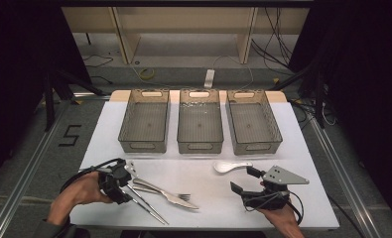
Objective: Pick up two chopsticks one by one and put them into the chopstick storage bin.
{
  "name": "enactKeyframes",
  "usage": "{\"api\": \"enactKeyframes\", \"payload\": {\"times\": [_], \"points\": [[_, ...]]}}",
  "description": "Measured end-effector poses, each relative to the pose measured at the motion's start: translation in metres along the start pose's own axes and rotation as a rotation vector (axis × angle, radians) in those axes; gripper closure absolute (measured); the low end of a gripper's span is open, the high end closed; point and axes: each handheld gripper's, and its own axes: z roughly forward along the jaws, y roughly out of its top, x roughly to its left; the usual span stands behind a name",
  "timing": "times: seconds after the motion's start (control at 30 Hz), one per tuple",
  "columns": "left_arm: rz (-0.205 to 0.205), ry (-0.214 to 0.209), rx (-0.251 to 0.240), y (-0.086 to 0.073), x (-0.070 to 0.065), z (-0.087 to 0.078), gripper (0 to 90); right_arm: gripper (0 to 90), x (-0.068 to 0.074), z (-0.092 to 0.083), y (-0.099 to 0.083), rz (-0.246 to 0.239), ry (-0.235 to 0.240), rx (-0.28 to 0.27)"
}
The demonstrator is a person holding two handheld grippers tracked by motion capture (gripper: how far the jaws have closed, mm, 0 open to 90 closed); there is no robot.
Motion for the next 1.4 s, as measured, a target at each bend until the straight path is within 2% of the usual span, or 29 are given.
{"api": "enactKeyframes", "payload": {"times": [0.13, 0.27, 0.6, 0.73, 0.8, 0.83, 0.93, 1.13, 1.23, 1.4], "points": [[0.033, -0.005, 0.005, -0.002, 0.005, 0.006, 51.2, 22.4, 0.001, 0.0, 0.0, 0.001, -0.001, 0.003], [0.061, -0.018, 0.025, -0.002, 0.005, 0.008, 53.0, 22.4, 0.0, 0.001, 0.0, 0.001, 0.001, 0.009], [0.071, -0.027, 0.036, -0.002, 0.008, 0.012, 53.7, 22.5, 0.0, 0.002, -0.001, 0.0, 0.007, 0.012], [0.098, -0.011, 0.052, 0.0, 0.01, 0.013, 53.3, 22.6, 0.001, 0.003, -0.001, -0.003, 0.007, 0.022], [0.099, -0.019, 0.048, 0.001, 0.007, 0.014, 53.6, 22.6, 0.001, 0.003, -0.001, -0.004, 0.007, 0.022], [0.125, -0.027, 0.076, 0.002, 0.006, 0.017, 53.3, 22.6, 0.001, 0.002, -0.001, -0.004, 0.008, 0.02], [0.137, -0.033, 0.092, 0.002, 0.005, 0.02, 51.4, 22.6, 0.0, 0.002, -0.001, -0.002, 0.008, 0.02], [0.147, -0.02, 0.109, 0.001, 0.003, 0.019, 57.0, 22.8, 0.001, 0.002, -0.001, -0.003, 0.005, 0.024], [0.151, -0.017, 0.148, 0.001, -0.001, 0.018, 60.7, 22.9, 0.0, 0.002, -0.001, -0.003, 0.004, 0.027], [0.16, -0.019, 0.15, -0.002, -0.004, 0.018, 64.5, 23.0, 0.001, 0.002, -0.001, -0.004, 0.002, 0.029]]}}
